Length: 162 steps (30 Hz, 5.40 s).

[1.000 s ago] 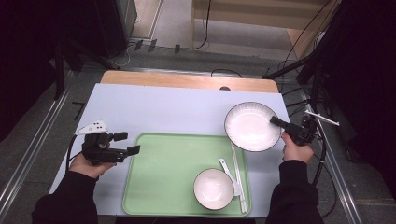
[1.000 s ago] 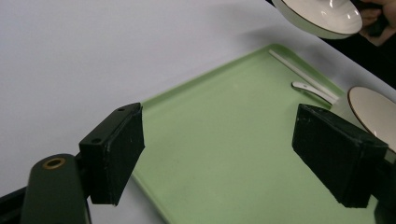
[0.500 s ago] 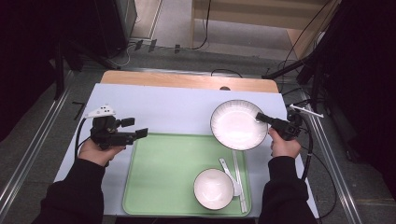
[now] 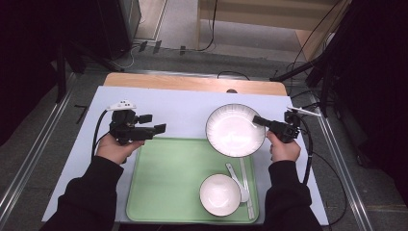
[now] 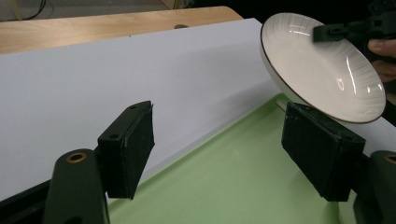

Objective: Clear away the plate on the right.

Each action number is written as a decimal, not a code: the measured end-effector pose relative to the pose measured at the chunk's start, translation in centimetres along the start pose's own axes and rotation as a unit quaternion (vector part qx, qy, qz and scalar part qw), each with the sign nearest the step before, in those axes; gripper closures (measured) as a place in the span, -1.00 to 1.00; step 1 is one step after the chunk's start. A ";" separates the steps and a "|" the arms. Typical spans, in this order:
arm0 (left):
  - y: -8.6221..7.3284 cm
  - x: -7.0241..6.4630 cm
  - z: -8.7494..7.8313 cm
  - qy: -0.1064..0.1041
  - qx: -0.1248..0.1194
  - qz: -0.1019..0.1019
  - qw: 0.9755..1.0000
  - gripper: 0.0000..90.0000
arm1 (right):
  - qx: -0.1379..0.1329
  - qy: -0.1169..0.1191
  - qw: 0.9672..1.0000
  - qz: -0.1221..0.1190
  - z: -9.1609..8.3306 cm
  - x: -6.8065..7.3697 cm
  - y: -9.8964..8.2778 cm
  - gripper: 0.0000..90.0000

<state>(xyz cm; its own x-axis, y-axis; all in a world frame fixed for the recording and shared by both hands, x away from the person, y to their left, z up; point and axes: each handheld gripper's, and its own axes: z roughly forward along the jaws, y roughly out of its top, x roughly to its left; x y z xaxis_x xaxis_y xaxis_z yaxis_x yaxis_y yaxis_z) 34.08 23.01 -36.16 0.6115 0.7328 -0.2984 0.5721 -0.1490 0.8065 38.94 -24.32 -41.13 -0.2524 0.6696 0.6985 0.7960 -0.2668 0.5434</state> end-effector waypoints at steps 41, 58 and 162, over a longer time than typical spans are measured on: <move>-0.9 -4.2 7.1 0.010 0.002 -0.024 1.000 0.22 | 0.025 0.049 0.998 -0.013 4.0 5.0 -2.3 0.85; -0.1 -1.9 6.5 -0.007 -0.049 -0.141 0.989 0.88 | 0.038 0.056 0.997 -0.033 5.2 6.3 -3.4 0.87; -8.0 4.2 -0.1 0.043 0.079 -0.059 0.994 0.36 | 0.082 0.018 0.953 -0.290 -1.3 3.7 -5.8 -0.11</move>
<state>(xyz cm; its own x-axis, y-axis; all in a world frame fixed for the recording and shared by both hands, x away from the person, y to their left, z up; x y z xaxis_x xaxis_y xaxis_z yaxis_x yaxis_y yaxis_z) 32.02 27.37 -43.85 0.4891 0.8048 -0.3363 0.7202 -0.1552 0.6761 32.64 -21.24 -41.11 -0.6919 0.6473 0.3198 0.5916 0.2543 0.7651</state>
